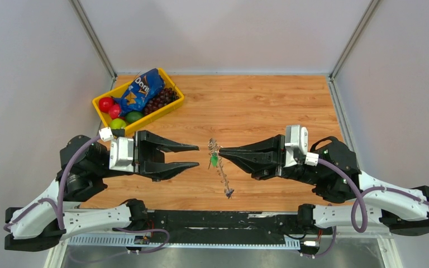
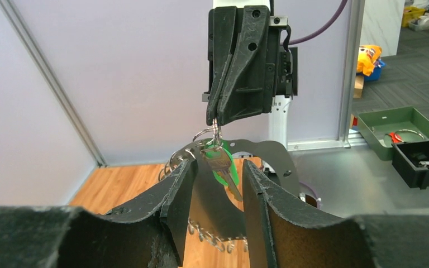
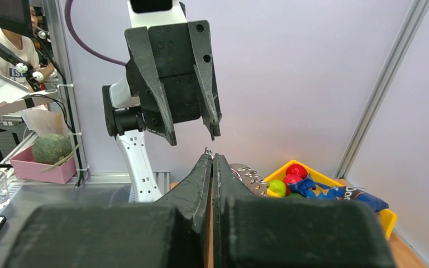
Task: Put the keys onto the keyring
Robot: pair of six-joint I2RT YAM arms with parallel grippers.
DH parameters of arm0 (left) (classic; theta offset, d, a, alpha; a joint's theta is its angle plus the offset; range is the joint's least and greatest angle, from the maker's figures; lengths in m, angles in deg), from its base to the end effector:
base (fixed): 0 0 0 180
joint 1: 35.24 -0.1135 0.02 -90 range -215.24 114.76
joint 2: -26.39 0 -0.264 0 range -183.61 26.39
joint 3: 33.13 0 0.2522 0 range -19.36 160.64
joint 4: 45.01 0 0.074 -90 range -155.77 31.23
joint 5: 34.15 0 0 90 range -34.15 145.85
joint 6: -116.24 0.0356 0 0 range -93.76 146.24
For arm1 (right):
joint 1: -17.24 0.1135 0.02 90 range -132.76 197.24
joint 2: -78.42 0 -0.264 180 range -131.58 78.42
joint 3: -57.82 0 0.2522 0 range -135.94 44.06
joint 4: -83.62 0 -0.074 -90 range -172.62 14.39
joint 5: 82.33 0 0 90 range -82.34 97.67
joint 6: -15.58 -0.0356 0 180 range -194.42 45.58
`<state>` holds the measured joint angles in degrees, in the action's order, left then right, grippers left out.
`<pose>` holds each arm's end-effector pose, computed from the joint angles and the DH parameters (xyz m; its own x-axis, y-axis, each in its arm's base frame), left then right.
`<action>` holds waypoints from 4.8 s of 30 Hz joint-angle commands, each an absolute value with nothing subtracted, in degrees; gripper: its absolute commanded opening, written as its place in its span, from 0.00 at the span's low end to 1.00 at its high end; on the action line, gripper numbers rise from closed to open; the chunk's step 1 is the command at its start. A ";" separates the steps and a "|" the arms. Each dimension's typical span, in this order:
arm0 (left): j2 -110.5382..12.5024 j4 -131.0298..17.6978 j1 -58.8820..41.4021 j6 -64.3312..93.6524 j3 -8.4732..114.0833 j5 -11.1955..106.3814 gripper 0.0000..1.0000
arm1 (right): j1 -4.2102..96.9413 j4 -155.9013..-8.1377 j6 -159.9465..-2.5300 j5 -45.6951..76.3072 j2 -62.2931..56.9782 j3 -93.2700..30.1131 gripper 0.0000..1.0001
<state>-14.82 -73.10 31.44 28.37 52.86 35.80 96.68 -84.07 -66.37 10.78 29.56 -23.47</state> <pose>0.0297 -0.0997 0.4959 0.1505 -0.2609 -0.9536 0.9877 0.0801 0.1340 0.0278 0.1597 0.4852 0.2012 0.3162 -0.9271 -0.9724 0.1790 -0.1500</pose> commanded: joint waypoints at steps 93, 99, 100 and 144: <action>-13.18 -61.88 31.38 28.34 49.83 32.94 0.53 | 96.78 -104.03 -71.87 14.08 25.49 -22.06 0.00; -14.65 -60.07 31.38 26.63 49.64 31.77 0.53 | 96.81 -104.90 -71.46 13.41 25.04 -21.87 0.00; -14.79 -59.99 31.38 26.61 49.46 31.81 0.53 | 96.85 -105.12 -71.42 13.15 24.94 -21.75 0.00; -17.34 -62.61 31.38 26.59 51.39 35.57 0.00 | 96.80 -101.82 -68.61 13.94 24.09 -21.91 0.00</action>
<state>-16.03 -61.62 31.41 26.91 48.86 35.17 96.68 -103.11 -69.71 13.27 23.31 -21.35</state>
